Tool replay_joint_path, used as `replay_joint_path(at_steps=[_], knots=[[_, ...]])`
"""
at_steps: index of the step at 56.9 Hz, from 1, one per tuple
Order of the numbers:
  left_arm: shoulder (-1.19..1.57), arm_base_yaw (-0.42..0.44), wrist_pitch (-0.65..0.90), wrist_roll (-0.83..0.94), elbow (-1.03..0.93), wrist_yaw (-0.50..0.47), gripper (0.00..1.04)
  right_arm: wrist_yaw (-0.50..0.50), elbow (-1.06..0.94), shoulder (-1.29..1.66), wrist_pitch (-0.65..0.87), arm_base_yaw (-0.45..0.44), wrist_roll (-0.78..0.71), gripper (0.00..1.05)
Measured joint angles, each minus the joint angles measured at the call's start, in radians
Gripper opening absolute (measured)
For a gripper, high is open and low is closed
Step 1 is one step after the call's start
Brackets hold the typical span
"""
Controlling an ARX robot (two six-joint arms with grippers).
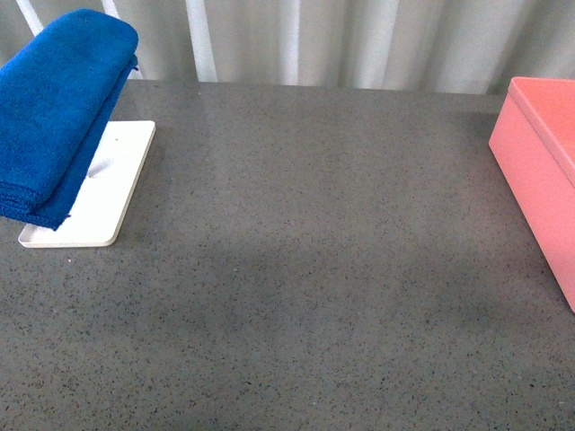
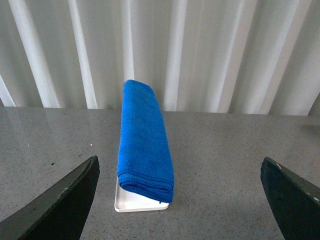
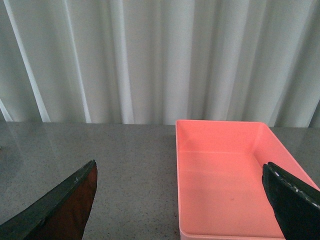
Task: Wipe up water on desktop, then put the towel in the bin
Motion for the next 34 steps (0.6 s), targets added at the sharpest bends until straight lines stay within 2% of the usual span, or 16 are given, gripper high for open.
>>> replay_joint_path(at_steps=[34], knots=[[0.000,0.000,0.000,0.000,0.000,0.000,0.98,0.000,0.000,0.000,0.000,0.000,0.000,0.98]])
